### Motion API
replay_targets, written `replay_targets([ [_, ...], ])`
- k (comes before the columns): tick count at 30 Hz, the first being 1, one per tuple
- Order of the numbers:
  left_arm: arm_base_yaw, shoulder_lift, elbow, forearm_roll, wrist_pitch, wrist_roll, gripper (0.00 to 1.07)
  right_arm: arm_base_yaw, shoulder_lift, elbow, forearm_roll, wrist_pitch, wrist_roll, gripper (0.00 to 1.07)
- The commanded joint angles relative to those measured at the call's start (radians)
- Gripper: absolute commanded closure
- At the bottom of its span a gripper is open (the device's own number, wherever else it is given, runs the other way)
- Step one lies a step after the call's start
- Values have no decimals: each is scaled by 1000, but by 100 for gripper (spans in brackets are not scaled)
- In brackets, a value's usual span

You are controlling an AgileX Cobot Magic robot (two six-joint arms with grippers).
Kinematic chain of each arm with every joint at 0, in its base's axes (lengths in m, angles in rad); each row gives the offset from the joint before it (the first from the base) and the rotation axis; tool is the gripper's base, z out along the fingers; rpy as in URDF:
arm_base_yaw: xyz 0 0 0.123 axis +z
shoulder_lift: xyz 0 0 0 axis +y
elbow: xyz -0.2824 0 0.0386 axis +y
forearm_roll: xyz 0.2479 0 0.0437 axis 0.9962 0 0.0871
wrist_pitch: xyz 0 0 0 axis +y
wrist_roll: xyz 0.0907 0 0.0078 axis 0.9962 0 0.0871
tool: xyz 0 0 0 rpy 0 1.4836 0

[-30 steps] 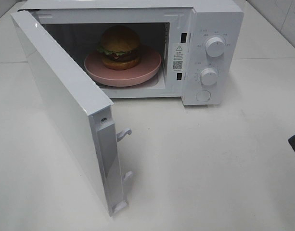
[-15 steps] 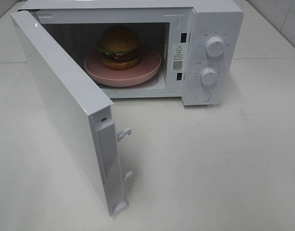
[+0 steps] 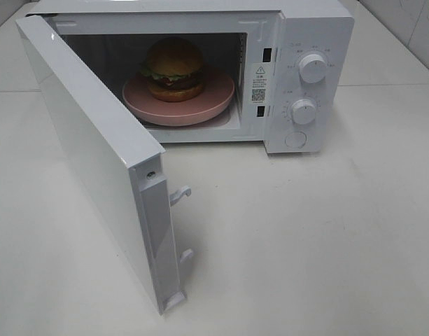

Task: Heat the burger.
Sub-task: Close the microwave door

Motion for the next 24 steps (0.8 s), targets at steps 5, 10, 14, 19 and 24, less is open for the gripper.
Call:
replay_targets([
  [5,1,-1,0,-8,4,-2,6,-75,-140,6,78,-14,11,31],
  [10,1,-1,0,-8,4,-2,6,-96,-186,21,116,2,1,31],
  [14,1,-1,0,-8,4,-3,6,-111,-201,35,118,23,-6,31],
  [19,1,-1,0,-8,4,-2,6,-111,-201,38,133,24,-27,31],
  [24,1,-1,0,-8,4,-2,6,-111,-201,38,133,24,-27,31],
])
